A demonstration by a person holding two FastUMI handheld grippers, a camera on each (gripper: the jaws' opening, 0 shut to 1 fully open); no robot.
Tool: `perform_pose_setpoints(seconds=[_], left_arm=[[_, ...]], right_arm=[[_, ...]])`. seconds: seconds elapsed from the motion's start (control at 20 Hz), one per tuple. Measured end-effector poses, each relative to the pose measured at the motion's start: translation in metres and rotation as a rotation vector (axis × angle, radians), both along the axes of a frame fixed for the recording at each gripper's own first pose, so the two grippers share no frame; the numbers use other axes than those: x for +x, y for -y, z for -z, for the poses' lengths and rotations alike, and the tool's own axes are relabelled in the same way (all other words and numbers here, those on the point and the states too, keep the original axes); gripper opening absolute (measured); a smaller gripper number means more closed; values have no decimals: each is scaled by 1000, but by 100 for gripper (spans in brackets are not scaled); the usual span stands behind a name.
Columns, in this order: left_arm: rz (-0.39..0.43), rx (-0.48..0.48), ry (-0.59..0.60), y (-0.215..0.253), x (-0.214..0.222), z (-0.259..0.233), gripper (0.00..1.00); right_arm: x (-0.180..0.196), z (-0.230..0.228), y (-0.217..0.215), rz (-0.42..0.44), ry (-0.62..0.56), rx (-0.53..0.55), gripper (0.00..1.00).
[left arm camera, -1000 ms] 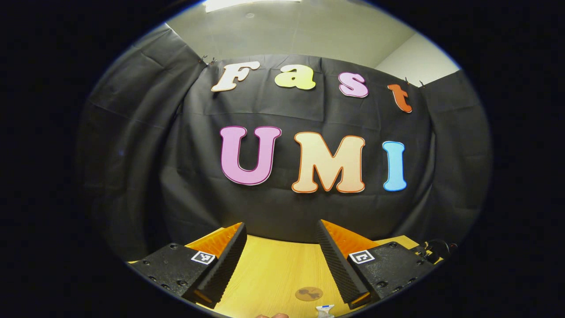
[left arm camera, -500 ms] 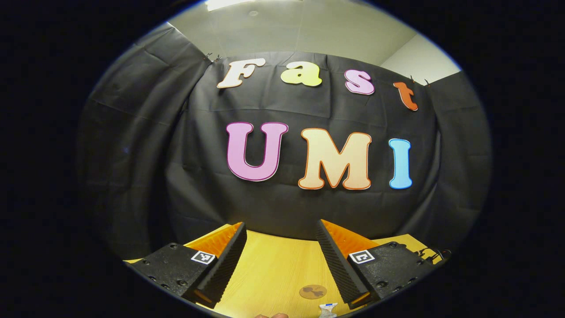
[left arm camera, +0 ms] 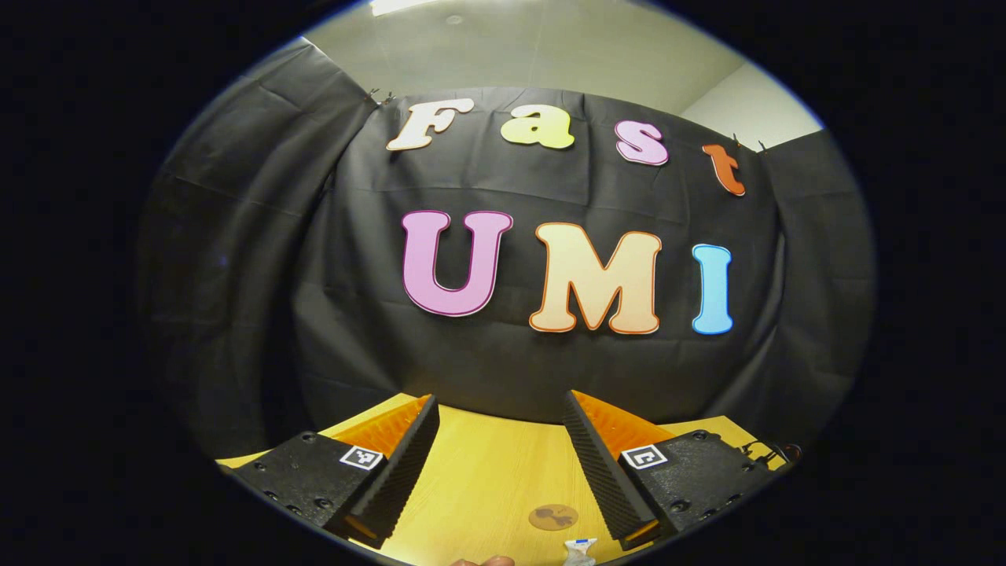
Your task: Put the toothbrush and toothpaste on the desktop into the cup, then pick up the cup and place it on the coaster on the desktop.
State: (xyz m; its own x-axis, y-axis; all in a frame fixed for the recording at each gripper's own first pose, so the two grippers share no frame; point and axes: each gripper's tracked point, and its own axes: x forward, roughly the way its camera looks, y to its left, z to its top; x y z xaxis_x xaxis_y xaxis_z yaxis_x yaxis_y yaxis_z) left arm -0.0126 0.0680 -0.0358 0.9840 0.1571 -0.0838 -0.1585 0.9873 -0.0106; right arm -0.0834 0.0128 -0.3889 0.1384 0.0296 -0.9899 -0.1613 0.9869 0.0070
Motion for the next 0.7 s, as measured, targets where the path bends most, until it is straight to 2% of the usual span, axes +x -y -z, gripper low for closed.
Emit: perform_pose_setpoints(seconds=[0.15,0.2,0.55,0.7], left_arm=[[37,6,-32,15,4,9,94],[51,3,-48,20,3,16,94],[135,-16,-171,51,6,55,94],[196,-31,-258,69,5,81,94]], right_arm=[[2,-3,0,3,12,0,18],[2,-1,-1,12,12,8,12],[1,0,0,103,4,71,12],[1,-1,1,89,16,62,10]])
